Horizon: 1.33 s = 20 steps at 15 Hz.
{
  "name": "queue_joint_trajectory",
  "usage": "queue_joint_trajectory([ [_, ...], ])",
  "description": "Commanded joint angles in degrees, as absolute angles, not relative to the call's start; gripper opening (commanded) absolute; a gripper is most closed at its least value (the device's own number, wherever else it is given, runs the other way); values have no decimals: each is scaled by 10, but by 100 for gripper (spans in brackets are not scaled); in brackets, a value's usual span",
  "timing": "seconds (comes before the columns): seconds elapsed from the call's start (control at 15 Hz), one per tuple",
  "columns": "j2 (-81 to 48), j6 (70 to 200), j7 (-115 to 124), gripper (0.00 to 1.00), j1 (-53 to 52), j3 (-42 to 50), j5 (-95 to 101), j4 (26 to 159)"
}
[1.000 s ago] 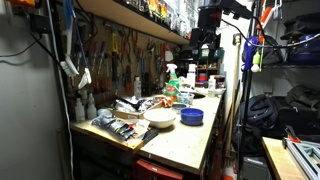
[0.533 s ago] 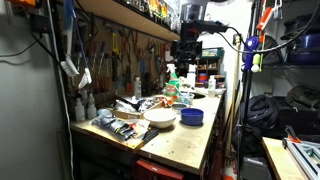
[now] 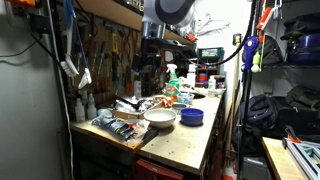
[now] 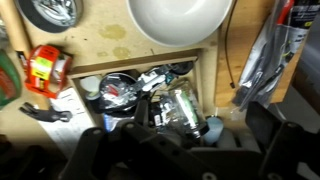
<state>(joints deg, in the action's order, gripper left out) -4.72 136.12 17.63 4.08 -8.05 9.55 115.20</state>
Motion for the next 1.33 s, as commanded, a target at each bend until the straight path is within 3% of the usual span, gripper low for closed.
queue_joint_trajectory([
  [0.0, -71, 1360, 141, 100, 9, -52, 63, 1132],
  [0.6, -145, 1361, 103, 97, -27, -59, 20, 1096],
  [0.67, -153, 1365, 99, 81, -32, -60, 17, 1095],
  [0.8, -168, 1366, 107, 70, -42, -56, 20, 1089],
  [1.07, -199, 1366, 120, 37, -45, -42, 22, 1080],
  [1.13, -207, 1362, 124, 30, -45, -37, 24, 1077],
  [1.27, -226, 1361, 115, 26, -43, -35, 16, 1066],
])
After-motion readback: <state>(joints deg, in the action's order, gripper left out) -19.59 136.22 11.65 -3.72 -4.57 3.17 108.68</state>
